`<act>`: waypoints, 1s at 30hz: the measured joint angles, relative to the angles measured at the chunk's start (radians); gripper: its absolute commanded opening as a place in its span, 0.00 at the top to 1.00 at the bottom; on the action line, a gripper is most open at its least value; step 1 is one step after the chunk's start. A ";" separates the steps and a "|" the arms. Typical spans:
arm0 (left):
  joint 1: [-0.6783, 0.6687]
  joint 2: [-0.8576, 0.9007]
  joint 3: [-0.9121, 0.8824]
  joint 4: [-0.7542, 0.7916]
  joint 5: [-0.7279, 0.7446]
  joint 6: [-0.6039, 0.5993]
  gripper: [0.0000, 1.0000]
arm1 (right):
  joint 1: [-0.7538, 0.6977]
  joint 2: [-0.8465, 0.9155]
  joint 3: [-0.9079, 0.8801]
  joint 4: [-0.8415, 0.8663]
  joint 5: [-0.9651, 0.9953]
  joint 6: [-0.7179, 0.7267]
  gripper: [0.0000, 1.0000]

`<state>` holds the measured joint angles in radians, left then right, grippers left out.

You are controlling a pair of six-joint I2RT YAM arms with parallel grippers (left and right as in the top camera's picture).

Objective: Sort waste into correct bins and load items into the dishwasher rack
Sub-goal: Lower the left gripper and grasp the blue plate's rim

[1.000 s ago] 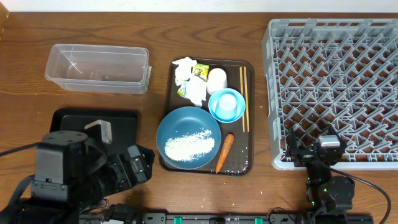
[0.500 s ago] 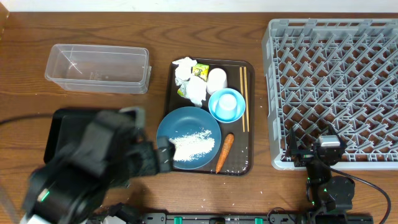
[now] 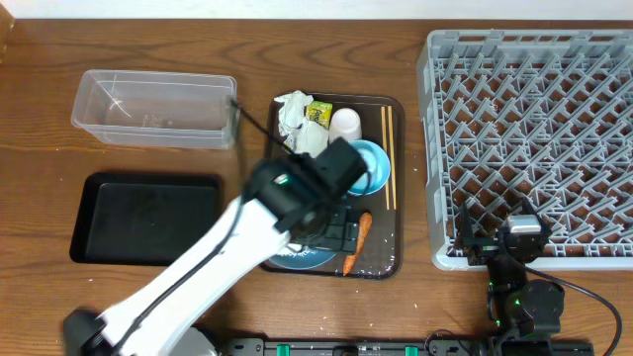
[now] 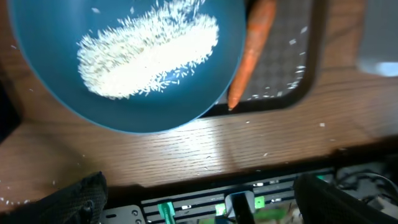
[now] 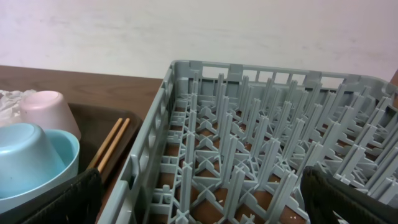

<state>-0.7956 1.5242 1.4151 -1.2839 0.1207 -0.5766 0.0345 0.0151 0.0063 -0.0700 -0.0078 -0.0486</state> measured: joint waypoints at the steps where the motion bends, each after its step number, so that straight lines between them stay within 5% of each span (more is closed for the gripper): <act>1: 0.000 0.031 0.000 0.004 0.003 0.000 0.01 | 0.000 0.000 0.000 0.000 0.000 0.000 0.01; 4: 0.000 0.117 0.000 0.047 0.007 0.011 0.13 | 0.000 0.000 0.000 0.000 0.000 0.000 0.01; 11: 0.000 0.212 -0.001 0.167 0.007 0.051 0.15 | 0.000 0.000 0.000 0.000 0.000 0.000 0.01; 17: 0.000 0.242 -0.001 0.239 0.008 0.061 0.28 | 0.000 0.000 0.000 0.000 0.000 0.000 0.01; 30: -0.055 0.275 -0.003 0.272 -0.028 0.061 0.32 | 0.000 0.000 0.000 0.000 0.000 0.000 0.01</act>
<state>-0.8505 1.7992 1.4120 -1.0122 0.0929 -0.5156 0.0345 0.0151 0.0063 -0.0700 -0.0078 -0.0490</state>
